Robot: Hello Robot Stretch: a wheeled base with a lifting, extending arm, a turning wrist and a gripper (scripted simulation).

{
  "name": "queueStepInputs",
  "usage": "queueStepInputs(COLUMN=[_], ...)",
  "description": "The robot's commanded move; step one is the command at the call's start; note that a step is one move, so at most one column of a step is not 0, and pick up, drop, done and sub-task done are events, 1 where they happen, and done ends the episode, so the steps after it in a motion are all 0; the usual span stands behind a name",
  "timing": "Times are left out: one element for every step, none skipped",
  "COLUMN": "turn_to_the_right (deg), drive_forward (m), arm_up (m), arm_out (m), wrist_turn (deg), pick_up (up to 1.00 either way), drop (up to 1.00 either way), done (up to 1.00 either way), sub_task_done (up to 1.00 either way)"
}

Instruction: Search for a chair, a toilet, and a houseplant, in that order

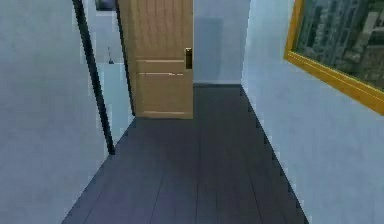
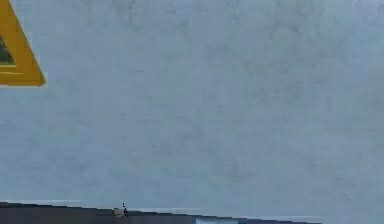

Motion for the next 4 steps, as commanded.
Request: queueStepInputs(turn_to_the_right=[0.0,-3.0,0.0,-45.0], drive_forward=[1.00,0.00,1.00,0.00], arm_up=[0.00,0.00,0.00,0.00], arm_out=[0.00,0.00,0.00,0.00], wrist_turn=[0.0,0.0,0.0,0.0], pick_up=[0.00,0.00,0.00,0.00], drop=[0.00,0.00,0.00,0.00], done=[0.00,0.00,0.00,0.00], sub_task_done=[0.00,0.00,0.00,0.00])
